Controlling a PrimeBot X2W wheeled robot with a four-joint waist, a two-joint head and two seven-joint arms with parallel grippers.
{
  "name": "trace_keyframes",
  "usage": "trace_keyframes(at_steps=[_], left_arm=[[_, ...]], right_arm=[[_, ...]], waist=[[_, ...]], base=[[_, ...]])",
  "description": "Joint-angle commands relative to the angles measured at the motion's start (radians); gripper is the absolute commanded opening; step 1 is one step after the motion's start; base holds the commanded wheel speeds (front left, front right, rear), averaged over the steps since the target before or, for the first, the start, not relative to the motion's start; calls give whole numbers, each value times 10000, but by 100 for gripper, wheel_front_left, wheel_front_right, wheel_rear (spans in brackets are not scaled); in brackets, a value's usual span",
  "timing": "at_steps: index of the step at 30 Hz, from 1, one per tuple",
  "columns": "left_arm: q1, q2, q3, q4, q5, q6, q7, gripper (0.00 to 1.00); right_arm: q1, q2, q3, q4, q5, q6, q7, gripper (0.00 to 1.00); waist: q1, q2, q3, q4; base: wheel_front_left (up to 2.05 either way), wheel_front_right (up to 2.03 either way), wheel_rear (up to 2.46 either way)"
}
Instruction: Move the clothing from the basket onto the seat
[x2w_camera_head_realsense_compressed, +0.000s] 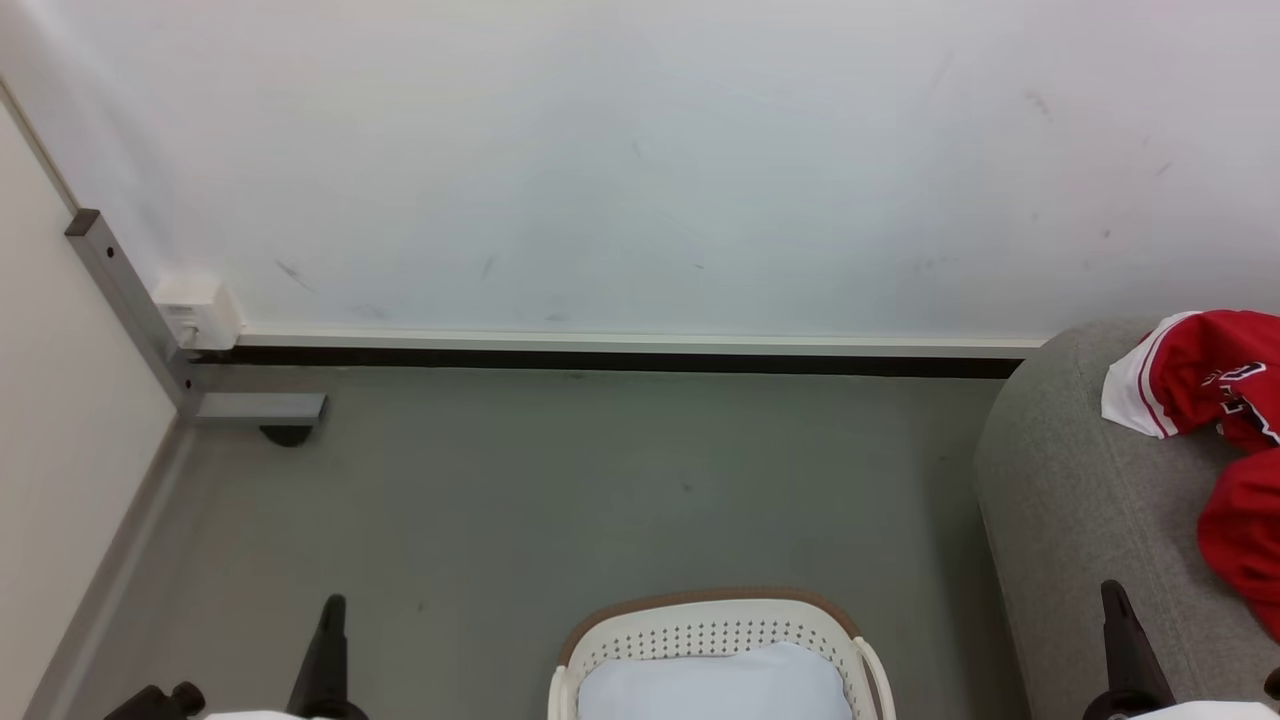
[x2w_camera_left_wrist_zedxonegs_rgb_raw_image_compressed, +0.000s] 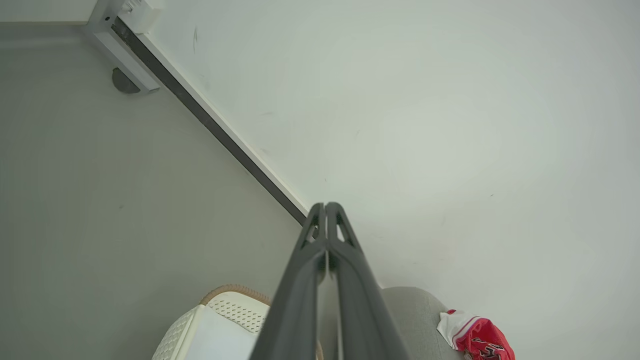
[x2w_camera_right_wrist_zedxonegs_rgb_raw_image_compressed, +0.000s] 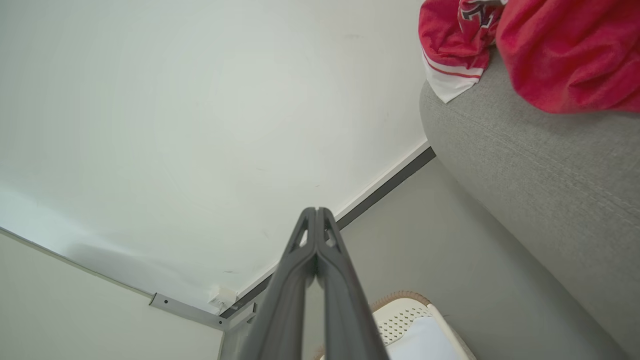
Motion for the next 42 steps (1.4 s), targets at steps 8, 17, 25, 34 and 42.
trace_keyframes(at_steps=[8, 17, 25, 34, 42], left_arm=[[-294, 65, 124, -181, -1113, -46, 269, 0], [-375, 71, 215, -204, -2090, -55, 533, 0], [-444, 77, 283, -225, -2876, -64, 743, 0], [-523, 82, 351, -246, -3675, -72, 975, 0], [-579, 87, 415, -257, -4363, -72, 1168, 0]], right_arm=[[-341, -22, -207, -199, 929, -9, 276, 0], [-397, 13, -354, -238, 1793, -10, 533, 0], [-474, 40, -490, -267, 2488, -12, 751, 0], [-499, 73, -615, -295, 3212, -13, 981, 0], [-560, 96, -724, -321, 3815, -14, 1159, 0]], waist=[[0, 0, 34, 7], [0, 0, 75, 16], [0, 0, 111, 23], [0, 0, 151, 31], [0, 0, 186, 38]], base=[[0, 0, 0], [0, 0, 0], [0, 0, 0], [0, 0, 0], [0, 0, 0]])
